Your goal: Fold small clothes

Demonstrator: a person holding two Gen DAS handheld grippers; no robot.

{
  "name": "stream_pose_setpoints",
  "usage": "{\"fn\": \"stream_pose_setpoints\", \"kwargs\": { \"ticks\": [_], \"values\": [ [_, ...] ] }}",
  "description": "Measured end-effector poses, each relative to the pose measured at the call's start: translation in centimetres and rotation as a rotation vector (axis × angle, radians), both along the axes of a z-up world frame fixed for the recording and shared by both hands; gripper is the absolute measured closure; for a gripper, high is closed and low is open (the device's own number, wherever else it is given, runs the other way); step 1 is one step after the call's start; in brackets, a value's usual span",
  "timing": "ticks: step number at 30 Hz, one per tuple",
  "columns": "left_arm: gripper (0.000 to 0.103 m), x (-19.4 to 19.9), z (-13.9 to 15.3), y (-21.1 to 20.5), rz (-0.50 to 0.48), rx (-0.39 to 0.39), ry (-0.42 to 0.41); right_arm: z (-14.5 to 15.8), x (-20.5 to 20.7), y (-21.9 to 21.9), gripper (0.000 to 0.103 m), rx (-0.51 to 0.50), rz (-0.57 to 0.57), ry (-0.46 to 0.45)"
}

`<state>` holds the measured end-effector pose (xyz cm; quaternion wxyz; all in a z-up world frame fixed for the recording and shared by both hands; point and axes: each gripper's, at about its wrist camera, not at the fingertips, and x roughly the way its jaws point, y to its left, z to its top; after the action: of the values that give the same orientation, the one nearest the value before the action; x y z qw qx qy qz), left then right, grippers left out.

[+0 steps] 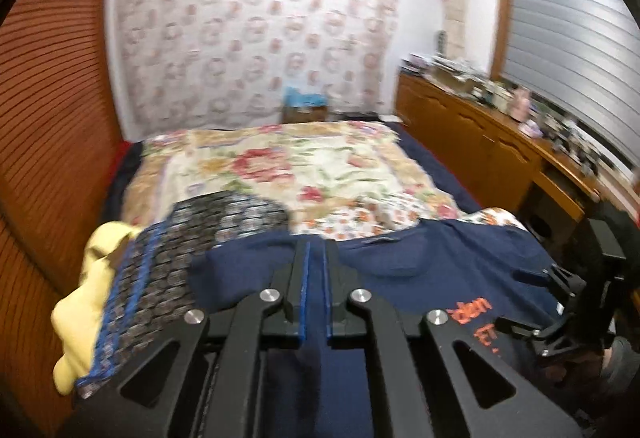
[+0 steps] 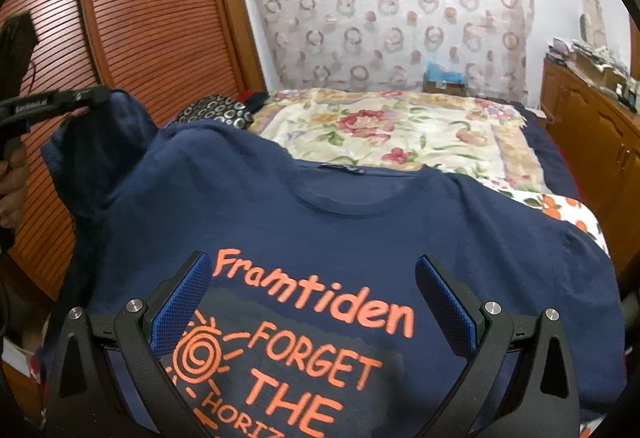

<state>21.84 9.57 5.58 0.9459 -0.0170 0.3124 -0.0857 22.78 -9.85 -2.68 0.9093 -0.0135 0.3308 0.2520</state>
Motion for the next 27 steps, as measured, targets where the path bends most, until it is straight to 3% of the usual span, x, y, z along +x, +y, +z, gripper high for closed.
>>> {"fn": "stream_pose_setpoints", "kwargs": {
  "ticks": [2, 4, 5, 9, 16, 21, 27],
  "values": [
    [0.095, 0.3, 0.0, -0.9, -0.033, -0.006, 0.011, 0.1, -0.1, -0.6, 0.0, -0.001, -0.015, 0.001],
    [0.079, 0.1, 0.0, -1.0, -0.038, -0.013, 0.015, 0.1, -0.2, -1.3, 0.0, -0.002, -0.029, 0.005],
    [0.062, 0.1, -0.1, -0.7, -0.029, -0.009, 0.015, 0.0, -0.2, -1.5, 0.0, -0.003, -0.032, 0.006],
    [0.043, -0.4, -1.6, 0.3, 0.009, 0.003, 0.057, -0.2, 0.1, -1.7, 0.0, -0.016, -0.03, 0.012],
    [0.043, -1.7, -4.4, 3.0, 0.097, 0.027, 0.108, -0.3, 1.5, 0.8, 0.004, -0.003, 0.055, 0.029],
    [0.043, -3.1, -5.4, 4.4, 0.157, 0.08, 0.077, -0.3, 2.0, 3.1, 0.006, -0.02, 0.101, 0.021],
    [0.043, -3.6, -6.1, 4.2, 0.143, 0.07, 0.06, -0.8, 2.2, 2.5, 0.006, -0.028, 0.069, 0.024]
  ]
}}
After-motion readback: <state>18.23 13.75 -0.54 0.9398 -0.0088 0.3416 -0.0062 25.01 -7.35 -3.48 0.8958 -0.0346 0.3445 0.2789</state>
